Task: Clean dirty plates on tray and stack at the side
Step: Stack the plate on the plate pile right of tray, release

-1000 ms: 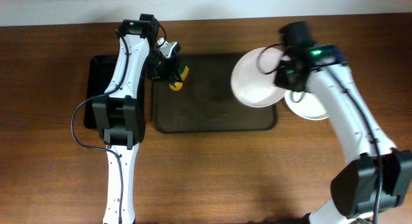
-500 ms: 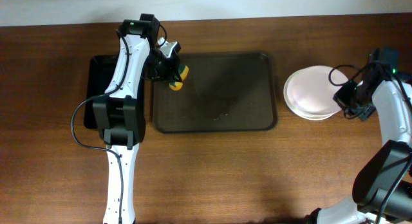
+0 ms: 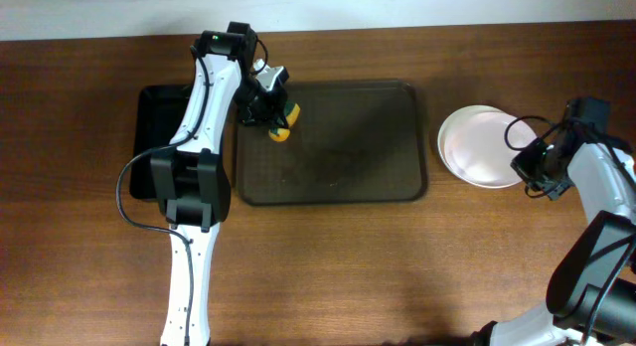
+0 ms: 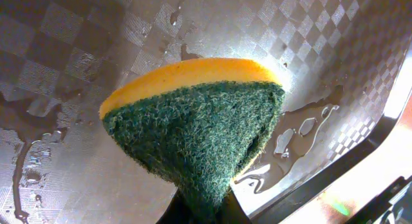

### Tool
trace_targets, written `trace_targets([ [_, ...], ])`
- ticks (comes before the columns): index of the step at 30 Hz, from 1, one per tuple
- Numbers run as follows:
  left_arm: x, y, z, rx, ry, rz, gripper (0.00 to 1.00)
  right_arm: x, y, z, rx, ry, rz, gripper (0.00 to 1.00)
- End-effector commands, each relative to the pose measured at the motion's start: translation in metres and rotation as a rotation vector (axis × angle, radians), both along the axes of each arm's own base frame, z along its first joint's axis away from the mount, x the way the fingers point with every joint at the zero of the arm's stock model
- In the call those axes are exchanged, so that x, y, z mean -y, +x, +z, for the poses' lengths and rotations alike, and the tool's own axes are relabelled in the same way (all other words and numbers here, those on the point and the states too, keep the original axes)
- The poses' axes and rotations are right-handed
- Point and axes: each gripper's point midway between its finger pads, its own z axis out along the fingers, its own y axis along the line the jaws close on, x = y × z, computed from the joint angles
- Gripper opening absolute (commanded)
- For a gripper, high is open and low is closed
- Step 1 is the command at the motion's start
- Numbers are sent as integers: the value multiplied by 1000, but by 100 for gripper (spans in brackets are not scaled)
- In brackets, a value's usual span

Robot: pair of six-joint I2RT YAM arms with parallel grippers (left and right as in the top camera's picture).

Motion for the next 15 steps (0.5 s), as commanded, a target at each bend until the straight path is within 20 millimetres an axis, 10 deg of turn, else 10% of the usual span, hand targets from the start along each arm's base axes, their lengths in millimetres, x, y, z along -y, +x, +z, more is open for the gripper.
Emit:
trace_targets([
  [1, 1, 3, -3, 16, -2, -19, 1, -15, 6, 1, 14, 10, 32, 5],
  [5, 1, 3, -3, 16, -2, -19, 1, -29, 13, 1, 23, 4, 74, 13],
  [10, 1, 3, -3, 16, -2, -19, 1, -34, 14, 1, 15, -6, 90, 60],
  [15, 1, 3, 0, 20, -4, -18, 1, -44, 20, 9, 44, 46, 118, 62],
])
